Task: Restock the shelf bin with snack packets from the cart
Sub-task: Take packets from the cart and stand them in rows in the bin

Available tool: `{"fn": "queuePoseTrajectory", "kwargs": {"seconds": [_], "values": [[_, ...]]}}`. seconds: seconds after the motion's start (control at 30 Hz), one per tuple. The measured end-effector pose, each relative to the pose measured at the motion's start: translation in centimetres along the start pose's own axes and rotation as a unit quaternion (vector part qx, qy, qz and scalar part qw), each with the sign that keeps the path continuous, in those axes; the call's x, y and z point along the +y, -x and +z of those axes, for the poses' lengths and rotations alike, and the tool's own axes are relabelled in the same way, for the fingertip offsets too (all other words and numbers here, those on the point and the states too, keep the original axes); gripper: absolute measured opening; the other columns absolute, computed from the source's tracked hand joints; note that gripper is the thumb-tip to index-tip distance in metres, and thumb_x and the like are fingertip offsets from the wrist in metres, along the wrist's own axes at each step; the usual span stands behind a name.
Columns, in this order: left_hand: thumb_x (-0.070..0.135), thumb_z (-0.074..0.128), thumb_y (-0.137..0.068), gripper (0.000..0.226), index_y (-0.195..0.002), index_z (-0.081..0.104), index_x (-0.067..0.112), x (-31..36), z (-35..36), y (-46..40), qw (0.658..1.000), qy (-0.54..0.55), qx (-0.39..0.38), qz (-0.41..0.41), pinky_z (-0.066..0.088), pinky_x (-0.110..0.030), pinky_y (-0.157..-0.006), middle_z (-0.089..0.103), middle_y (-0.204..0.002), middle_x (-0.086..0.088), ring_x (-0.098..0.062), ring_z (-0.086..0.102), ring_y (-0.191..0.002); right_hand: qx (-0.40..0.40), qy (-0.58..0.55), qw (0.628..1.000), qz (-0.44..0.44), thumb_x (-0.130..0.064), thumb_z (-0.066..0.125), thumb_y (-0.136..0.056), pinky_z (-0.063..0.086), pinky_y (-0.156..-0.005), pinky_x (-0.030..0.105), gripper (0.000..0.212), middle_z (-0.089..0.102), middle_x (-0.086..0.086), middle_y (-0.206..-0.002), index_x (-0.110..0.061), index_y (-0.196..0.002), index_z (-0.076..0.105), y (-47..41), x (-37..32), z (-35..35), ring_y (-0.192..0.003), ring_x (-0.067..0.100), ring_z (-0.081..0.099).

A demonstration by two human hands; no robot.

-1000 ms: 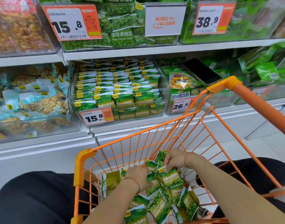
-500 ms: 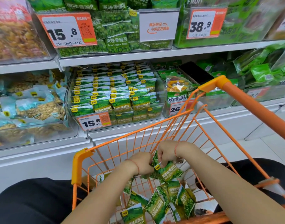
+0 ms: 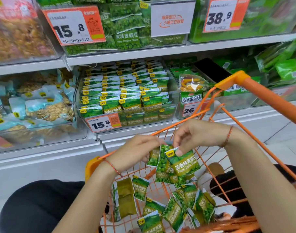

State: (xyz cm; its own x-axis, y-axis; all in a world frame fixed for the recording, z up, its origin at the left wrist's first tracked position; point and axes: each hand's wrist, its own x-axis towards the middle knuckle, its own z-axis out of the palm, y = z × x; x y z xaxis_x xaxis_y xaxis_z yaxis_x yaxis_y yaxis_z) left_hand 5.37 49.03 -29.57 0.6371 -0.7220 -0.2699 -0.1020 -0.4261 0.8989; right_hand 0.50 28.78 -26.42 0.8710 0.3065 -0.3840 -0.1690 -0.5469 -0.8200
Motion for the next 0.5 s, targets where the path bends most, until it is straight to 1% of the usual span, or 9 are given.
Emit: {"fn": "queuePoseTrajectory", "kwargs": {"seconds": [0.03, 0.07, 0.13, 0.2, 0.27, 0.33, 0.4, 0.43, 0.5], "values": [[0.049, 0.054, -0.086, 0.024, -0.085, 0.07, 0.031, -0.2, 0.5, 0.2, 1.0, -0.001, -0.002, 0.001, 0.049, -0.029, -0.066, 0.056, -0.087, -0.005, -0.015, 0.05, -0.08, 0.017, -0.022, 1.0, -0.004, -0.009, 0.078, -0.073, 0.046, -0.064, 0.014, 0.014, 0.066, -0.009, -0.066, -0.02, -0.072, 0.069, 0.2, 0.5, 0.4, -0.063, 0.0, 0.06], [0.054, 0.053, -0.079, 0.03, -0.083, 0.07, 0.03, -0.3, 1.0, 0.4, 1.0, -0.003, -0.002, 0.011, 0.048, -0.03, -0.064, 0.05, -0.081, -0.006, -0.015, 0.047, -0.074, 0.039, -0.036, 0.999, -0.009, -0.01, 0.078, -0.073, 0.046, -0.065, 0.014, 0.013, 0.067, -0.009, -0.067, -0.02, -0.072, 0.069, 0.5, 0.9, 0.8, -0.065, 0.001, 0.061], [0.051, 0.053, -0.078, 0.033, -0.082, 0.071, 0.023, -0.6, 1.6, 0.6, 0.999, -0.001, 0.025, 0.045, 0.045, -0.03, -0.058, 0.044, -0.073, -0.006, -0.014, 0.042, -0.065, 0.095, -0.064, 0.993, -0.02, -0.014, 0.076, -0.075, 0.047, -0.07, 0.018, 0.009, 0.068, -0.005, -0.074, -0.019, -0.072, 0.07, 1.1, 1.6, 1.7, -0.072, 0.006, 0.062], [0.047, 0.053, -0.082, 0.038, -0.079, 0.07, 0.013, -0.9, 1.3, 0.5, 0.993, 0.005, 0.098, 0.064, 0.039, -0.031, -0.057, 0.04, -0.062, 0.0, -0.014, 0.038, -0.058, 0.142, -0.148, 0.978, -0.04, -0.018, 0.073, -0.077, 0.047, -0.067, 0.023, 0.007, 0.065, 0.0, -0.074, -0.016, -0.074, 0.067, 1.7, 2.1, 2.4, -0.071, 0.011, 0.059], [0.048, 0.053, -0.081, 0.042, -0.072, 0.065, 0.01, -1.1, 0.7, 0.8, 0.978, 0.028, 0.189, 0.082, 0.034, -0.032, -0.06, 0.033, -0.056, 0.007, -0.011, 0.035, -0.055, 0.184, -0.27, 0.943, -0.062, -0.019, 0.071, -0.078, 0.05, -0.058, 0.023, 0.012, 0.061, -0.003, -0.066, -0.013, -0.077, 0.061, 2.4, 2.0, 2.8, -0.062, 0.011, 0.059], [0.045, 0.055, -0.085, 0.036, -0.074, 0.068, 0.013, -0.9, 0.4, 1.2, 0.951, 0.108, 0.279, 0.077, 0.044, -0.037, -0.061, 0.046, -0.06, 0.003, -0.014, 0.046, -0.062, 0.257, -0.351, 0.897, -0.079, -0.015, 0.065, -0.083, 0.05, -0.049, 0.022, 0.012, 0.058, -0.004, -0.061, -0.013, -0.078, 0.055, 2.4, 1.9, 3.1, -0.055, 0.01, 0.058], [0.035, 0.058, -0.09, 0.024, -0.081, 0.073, 0.019, -0.6, 0.6, 1.2, 0.912, 0.254, 0.318, 0.049, 0.053, -0.042, -0.069, 0.068, -0.082, -0.004, -0.022, 0.063, -0.08, 0.328, -0.371, 0.866, -0.061, -0.012, 0.056, -0.091, 0.051, -0.048, 0.024, 0.015, 0.058, -0.005, -0.06, -0.017, -0.077, 0.051, 1.8, 1.9, 3.7, -0.052, 0.01, 0.058], [0.032, 0.058, -0.091, 0.019, -0.084, 0.072, 0.021, -0.5, 1.0, 1.1, 0.892, 0.317, 0.321, 0.031, 0.054, -0.038, -0.07, 0.071, -0.094, -0.004, -0.022, 0.065, -0.087, 0.359, -0.358, 0.86, -0.046, -0.013, 0.053, -0.094, 0.051, -0.047, 0.025, 0.018, 0.057, -0.004, -0.059, -0.018, -0.077, 0.051, 1.3, 2.0, 4.1, -0.05, 0.01, 0.056], [0.032, 0.059, -0.091, 0.014, -0.086, 0.07, 0.024, -0.2, 1.7, 1.0, 0.871, 0.356, 0.338, 0.016, 0.053, -0.031, -0.068, 0.07, -0.106, -0.002, -0.019, 0.065, -0.096, 0.411, -0.305, 0.859, -0.018, -0.017, 0.052, -0.096, 0.044, -0.04, 0.024, 0.019, 0.047, 0.002, -0.061, -0.02, -0.077, 0.05, 0.4, 2.3, 4.7, -0.044, 0.011, 0.047]]}}
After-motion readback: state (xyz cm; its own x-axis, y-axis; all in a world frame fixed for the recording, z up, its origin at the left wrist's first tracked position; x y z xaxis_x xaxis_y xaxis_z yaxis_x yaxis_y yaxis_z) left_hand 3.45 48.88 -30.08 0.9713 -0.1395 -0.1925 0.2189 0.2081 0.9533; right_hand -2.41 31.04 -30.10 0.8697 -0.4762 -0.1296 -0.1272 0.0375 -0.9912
